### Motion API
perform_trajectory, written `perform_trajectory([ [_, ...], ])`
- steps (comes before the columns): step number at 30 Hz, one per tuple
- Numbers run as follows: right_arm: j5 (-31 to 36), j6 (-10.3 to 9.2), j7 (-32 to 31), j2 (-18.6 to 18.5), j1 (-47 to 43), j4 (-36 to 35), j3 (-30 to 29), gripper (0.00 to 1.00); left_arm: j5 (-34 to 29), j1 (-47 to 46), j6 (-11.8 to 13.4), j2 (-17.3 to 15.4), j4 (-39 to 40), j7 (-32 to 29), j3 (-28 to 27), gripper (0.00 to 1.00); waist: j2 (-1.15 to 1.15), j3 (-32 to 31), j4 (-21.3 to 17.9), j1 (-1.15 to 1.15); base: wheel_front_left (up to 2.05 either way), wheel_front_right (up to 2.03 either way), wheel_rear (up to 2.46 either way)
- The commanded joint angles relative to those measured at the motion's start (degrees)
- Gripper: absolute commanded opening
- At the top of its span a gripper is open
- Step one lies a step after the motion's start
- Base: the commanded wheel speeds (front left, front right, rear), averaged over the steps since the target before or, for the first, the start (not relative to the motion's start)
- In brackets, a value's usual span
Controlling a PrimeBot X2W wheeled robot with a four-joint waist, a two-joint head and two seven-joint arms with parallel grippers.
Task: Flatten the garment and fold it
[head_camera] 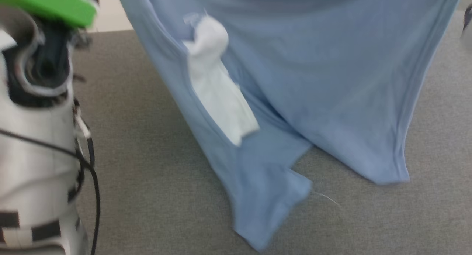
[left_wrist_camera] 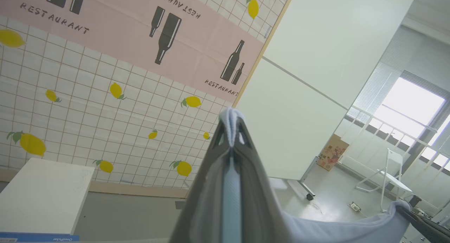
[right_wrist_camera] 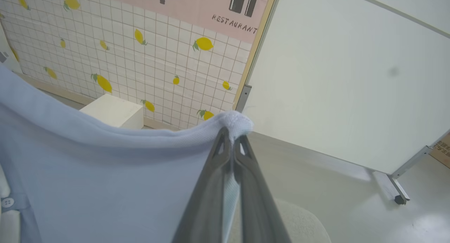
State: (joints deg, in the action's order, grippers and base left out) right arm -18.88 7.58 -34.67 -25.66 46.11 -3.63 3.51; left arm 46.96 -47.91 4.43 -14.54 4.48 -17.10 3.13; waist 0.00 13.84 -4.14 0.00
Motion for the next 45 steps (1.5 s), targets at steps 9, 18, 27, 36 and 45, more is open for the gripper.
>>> perform_trajectory([
  [9,7.0,-0.09,4.1,4.3,23.2,13.1,-0.2,0.00,-7.1,-28.9,2.4,-1.6,-13.2,7.6,-1.5,0.00,0.00,13.4,-3.0,0.00,0.00,0.00,0.00],
  [18,15.5,-0.09,15.0,8.1,38.9,22.6,-2.2,0.00,-7.8,-48.7,0.0,-0.9,-21.7,16.7,-3.1,0.00,0.00,18.9,-4.9,0.00,0.00,0.00,0.00],
  [27,18.7,-0.09,23.1,10.2,39.1,30.7,-2.7,0.00,-10.0,-46.4,-6.1,-4.1,-31.0,19.1,0.1,0.00,0.00,19.3,-4.2,0.00,0.00,0.00,0.00],
  [36,11.8,-0.09,24.4,9.9,22.2,35.6,8.3,0.00,-14.0,-25.0,-9.8,-9.9,-38.9,17.0,6.2,0.00,0.00,14.5,-2.3,0.00,0.00,0.00,0.00],
  [45,2.1,-0.09,23.0,6.0,2.6,30.0,14.1,0.00,-12.4,1.1,-11.2,-12.8,-34.8,9.9,11.9,0.00,0.00,5.3,0.0,0.00,0.00,0.00,0.00],
])
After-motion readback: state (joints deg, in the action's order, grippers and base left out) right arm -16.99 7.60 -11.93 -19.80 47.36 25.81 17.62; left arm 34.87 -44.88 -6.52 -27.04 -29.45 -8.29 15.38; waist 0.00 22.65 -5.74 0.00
